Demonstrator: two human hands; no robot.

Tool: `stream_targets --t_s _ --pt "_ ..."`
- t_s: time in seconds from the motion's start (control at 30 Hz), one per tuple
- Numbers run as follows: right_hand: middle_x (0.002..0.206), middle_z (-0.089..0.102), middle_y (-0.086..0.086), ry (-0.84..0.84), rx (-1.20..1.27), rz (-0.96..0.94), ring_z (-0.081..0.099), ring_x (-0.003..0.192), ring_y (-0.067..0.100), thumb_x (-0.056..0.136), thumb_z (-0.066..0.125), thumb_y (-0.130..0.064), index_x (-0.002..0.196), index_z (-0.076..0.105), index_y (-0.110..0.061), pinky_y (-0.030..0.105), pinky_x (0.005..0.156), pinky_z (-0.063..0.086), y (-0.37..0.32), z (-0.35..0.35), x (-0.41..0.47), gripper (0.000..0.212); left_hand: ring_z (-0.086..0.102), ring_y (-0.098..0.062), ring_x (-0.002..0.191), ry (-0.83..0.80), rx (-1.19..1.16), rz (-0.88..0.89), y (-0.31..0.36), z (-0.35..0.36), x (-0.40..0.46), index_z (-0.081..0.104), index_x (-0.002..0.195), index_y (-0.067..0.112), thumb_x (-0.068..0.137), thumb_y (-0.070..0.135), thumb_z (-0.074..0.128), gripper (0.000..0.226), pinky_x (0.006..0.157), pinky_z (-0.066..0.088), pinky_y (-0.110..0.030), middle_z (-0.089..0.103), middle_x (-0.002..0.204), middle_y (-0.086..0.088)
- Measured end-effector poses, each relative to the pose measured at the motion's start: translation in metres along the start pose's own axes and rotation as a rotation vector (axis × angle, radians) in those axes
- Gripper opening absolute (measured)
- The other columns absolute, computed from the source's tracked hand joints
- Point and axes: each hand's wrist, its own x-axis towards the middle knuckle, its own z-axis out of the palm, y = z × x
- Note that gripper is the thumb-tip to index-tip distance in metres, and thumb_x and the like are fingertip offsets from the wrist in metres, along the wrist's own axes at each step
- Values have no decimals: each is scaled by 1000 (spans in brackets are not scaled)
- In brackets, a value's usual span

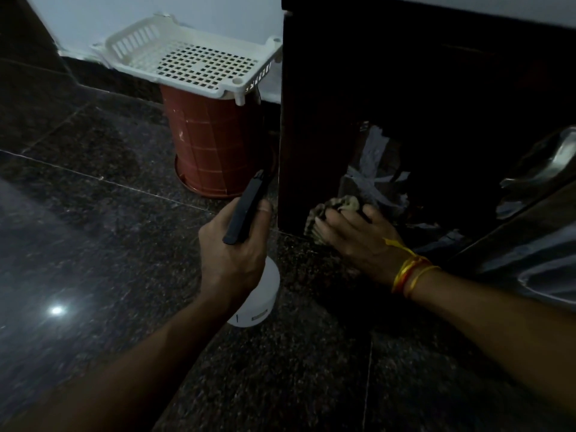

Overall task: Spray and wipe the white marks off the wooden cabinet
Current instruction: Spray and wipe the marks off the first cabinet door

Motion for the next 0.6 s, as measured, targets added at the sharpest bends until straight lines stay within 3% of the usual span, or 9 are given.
stream_targets --t_s 0.13,0.27,0.47,0.6 --pt "122 60 8 67 -47 97 45 102 26 90 41 -13 127 56 -13 43 85 33 6 -18 21 39 51 -38 51 11 -2 -11 1 1 0 58 67 37 96 28 59 30 47 39 -47 52 57 -18" --pt "124 59 8 58 -74 141 48 103 27 90 48 -15 127 56 -13 43 82 35 -2 -14 17 38 50 -38 50 15 -17 -4 7 3 1 57 69 35 95 27 60 27 43 37 -41 50 54 -16" --pt "124 58 7 -23 -45 72 44 103 26 83 61 -18 128 55 -13 43 84 33 4 -21 14 45 49 -32 49 -18 -97 16 22 4 0 61 70 49 88 40 56 21 42 38 -40 54 61 -11" --pt "126 53 7 100 -61 207 51 103 25 90 48 -13 130 53 -16 42 85 33 30 -53 31 41 51 -34 50 -15 -92 31 26 11 1 63 73 49 94 29 59 29 43 40 -45 55 62 -10"
